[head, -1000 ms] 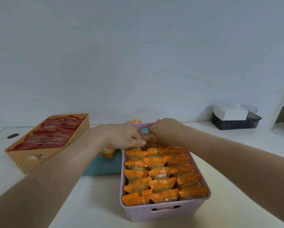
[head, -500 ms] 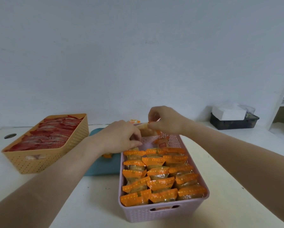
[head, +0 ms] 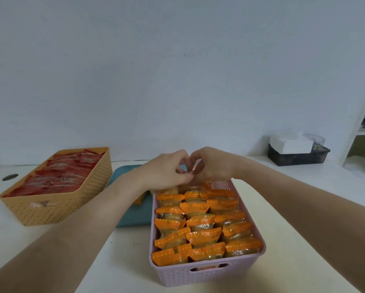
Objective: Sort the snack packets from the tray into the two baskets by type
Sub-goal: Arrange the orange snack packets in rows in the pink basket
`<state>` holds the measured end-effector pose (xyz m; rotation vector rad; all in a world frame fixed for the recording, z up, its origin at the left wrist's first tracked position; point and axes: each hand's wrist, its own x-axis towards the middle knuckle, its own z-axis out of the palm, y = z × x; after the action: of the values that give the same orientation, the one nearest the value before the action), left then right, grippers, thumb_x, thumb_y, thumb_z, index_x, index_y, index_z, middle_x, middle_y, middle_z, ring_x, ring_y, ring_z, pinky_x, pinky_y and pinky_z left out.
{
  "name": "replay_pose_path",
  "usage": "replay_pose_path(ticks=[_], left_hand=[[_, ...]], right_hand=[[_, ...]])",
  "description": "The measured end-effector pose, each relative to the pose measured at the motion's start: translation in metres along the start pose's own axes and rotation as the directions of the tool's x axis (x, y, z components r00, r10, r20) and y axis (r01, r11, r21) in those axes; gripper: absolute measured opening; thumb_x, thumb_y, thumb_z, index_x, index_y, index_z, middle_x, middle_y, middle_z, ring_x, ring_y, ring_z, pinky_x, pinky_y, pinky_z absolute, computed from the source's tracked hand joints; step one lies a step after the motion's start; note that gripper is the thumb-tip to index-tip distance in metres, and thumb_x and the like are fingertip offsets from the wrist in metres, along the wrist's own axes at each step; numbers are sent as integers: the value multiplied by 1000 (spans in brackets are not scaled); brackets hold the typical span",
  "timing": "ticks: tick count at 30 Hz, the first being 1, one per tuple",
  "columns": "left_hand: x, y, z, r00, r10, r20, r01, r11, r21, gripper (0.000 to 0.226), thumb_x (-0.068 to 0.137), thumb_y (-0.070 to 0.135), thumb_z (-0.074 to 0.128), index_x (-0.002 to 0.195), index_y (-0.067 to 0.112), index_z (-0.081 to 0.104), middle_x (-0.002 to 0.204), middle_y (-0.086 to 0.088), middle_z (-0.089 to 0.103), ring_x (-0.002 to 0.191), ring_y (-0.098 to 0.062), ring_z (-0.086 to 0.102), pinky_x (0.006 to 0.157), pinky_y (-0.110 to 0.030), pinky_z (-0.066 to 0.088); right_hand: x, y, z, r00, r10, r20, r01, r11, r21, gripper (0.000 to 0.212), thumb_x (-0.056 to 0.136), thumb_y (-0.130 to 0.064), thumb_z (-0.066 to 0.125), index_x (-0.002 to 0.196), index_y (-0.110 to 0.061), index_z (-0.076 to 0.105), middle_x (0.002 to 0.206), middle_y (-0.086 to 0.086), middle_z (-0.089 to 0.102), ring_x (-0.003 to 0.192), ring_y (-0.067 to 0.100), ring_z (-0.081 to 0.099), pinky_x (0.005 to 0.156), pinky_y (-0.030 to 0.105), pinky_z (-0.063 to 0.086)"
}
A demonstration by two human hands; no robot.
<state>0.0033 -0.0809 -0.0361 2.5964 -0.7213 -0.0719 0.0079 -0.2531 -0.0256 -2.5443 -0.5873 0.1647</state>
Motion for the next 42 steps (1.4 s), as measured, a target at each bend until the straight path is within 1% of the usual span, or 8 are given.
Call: replay_pose_path(ticks=[8,10,13,16,22,26,30,42], left_hand=[[5,7,2,999,40,6,-40,980,196,47,84,46,66,127,29,55,101,8,61,90,-11,57,71,-23,44],[7,3,1,1000,20,-14,-17,974,225,39,87,44,61,122,28,61,106,4,64,90,-11,56,73,-26,44],[5,0,4,1000,-3,26,-2,982,187,35,92,40,55,124,26,59,105,6,62,93,-11,56,77,-28,44],[3,1,7,992,38,122,-60,982,181,25,97,40,48,111,25,62,86,9,63,80,-9,57,71,-28,43],[3,4,9,972,80,219,-130,966,224,27,101,38,42,76,37,51,78,15,54,76,-4,51,71,-25,39],[3,1,12,966,60,251,-119,966,227,32,101,42,38,122,28,58,115,5,64,105,-13,56,93,-35,45],[-5,-5,19,969,103,227,-143,975,168,61,87,75,24,130,39,47,126,9,60,112,-11,55,97,-36,46],[-24,7,37,994,98,46,-108,912,396,43,93,66,23,93,31,48,73,11,54,70,-6,54,63,-30,46]], right_hand=[[2,4,-6,997,69,-28,-67,995,78,26,86,-33,70,106,-19,64,102,3,69,88,17,66,82,31,54],[4,9,-8,989,88,-118,-105,983,-148,19,89,-25,64,106,-17,67,103,5,69,86,18,64,77,28,53],[6,11,5,989,21,-146,-111,759,-642,17,88,-23,61,104,-17,66,98,1,68,92,22,63,76,33,50],[7,10,22,998,41,-46,-62,620,-782,19,94,-30,55,110,-24,62,112,-2,64,113,22,54,93,37,36],[4,-3,20,973,211,91,-45,563,-825,39,94,-31,56,132,-25,51,135,2,52,132,25,35,106,44,22],[3,-10,16,954,264,143,-21,534,-845,48,94,-30,57,140,-27,44,142,3,46,136,25,27,107,44,19],[1,-11,16,948,259,183,9,555,-832,55,95,-27,55,146,-31,34,141,4,46,137,27,26,109,46,17],[8,19,27,996,2,86,67,615,-785,35,94,-26,57,129,-26,52,127,-1,58,128,23,40,103,47,27]])
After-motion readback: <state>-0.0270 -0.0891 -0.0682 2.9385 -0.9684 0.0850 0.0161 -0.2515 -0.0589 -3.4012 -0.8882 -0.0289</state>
